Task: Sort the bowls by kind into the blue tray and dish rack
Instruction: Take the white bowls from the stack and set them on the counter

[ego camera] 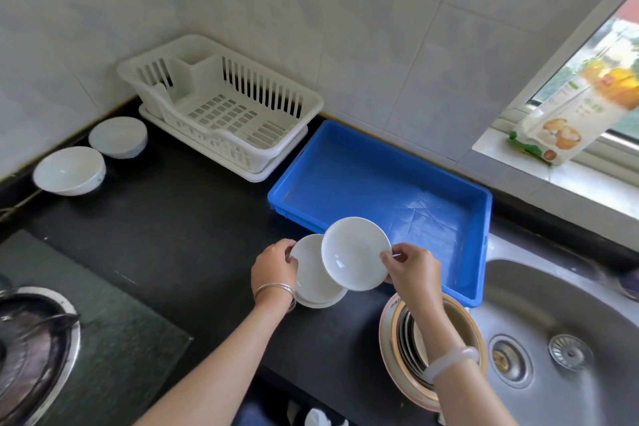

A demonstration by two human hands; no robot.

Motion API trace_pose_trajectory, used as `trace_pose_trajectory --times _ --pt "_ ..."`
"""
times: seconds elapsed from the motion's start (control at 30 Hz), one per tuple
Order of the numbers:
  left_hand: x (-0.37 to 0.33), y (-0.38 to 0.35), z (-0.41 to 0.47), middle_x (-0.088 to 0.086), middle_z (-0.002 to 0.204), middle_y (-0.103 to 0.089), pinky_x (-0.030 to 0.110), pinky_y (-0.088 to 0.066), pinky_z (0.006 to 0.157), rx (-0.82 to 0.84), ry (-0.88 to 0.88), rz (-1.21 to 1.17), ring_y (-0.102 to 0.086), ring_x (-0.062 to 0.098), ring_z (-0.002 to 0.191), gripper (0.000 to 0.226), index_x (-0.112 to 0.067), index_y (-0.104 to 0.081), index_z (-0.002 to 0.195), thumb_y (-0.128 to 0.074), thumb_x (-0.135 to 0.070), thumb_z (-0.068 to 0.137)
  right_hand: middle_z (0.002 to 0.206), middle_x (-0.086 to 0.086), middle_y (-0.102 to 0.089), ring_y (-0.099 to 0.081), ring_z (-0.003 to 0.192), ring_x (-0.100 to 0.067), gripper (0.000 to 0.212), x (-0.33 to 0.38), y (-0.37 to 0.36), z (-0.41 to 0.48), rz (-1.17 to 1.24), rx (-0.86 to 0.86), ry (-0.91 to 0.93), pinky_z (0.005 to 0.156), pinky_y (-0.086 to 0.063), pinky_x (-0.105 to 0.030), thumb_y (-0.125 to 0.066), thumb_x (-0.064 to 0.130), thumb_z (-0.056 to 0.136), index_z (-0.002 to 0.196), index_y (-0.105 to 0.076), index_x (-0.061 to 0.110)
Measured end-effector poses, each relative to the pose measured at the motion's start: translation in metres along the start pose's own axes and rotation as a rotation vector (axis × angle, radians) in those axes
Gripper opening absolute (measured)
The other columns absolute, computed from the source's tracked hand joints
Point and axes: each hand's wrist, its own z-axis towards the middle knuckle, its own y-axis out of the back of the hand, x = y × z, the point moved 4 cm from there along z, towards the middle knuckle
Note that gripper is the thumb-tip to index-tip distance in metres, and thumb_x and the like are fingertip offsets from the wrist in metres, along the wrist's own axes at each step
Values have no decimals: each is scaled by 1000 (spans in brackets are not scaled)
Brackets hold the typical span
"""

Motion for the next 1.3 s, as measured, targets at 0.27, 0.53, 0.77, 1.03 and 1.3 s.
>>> trace_pose_trajectory --times 0.27,0.53,0.77,1.03,1.3 --pt "3 30 12 -7 93 -69 33 -55 76 -3 80 -158 -64 16 85 21 -24 -67 96 -60 -12 81 74 -1 -71 -68 52 -8 8 17 10 2 77 2 8 60 -55 -23 -62 18 84 82 -70 14" --pt "39 96 49 0 97 -71 43 -57 80 -135 212 -363 -66 22 88 27 -19 -68 102 -62 -7 78 67 3 -69 -68 48 -9 14 76 -23 14 143 96 74 64 -59 -30 -63 16 80 67 -67 19" --pt "100 155 71 3 86 -66 22 -51 60 -377 379 -639 -62 16 70 27 -13 -68 97 -58 3 78 80 2 -67 -68 52 -8 15 140 -109 27 100 246 133 51 -56 -19 -62 15 83 70 -66 21" --pt "161 197 111 5 92 -64 25 -52 61 -582 558 -826 -61 22 79 28 -8 -68 100 -58 5 77 75 4 -62 -64 60 -9 10 208 -227 43 155 401 120 61 -61 -30 -62 9 84 77 -62 16" --pt "195 211 156 8 95 -64 33 -55 71 -635 656 -908 -62 27 84 28 -6 -66 100 -57 7 77 73 -1 -62 -66 60 -15 13 236 -313 64 142 471 50 72 -61 -37 -56 6 86 75 -58 14"
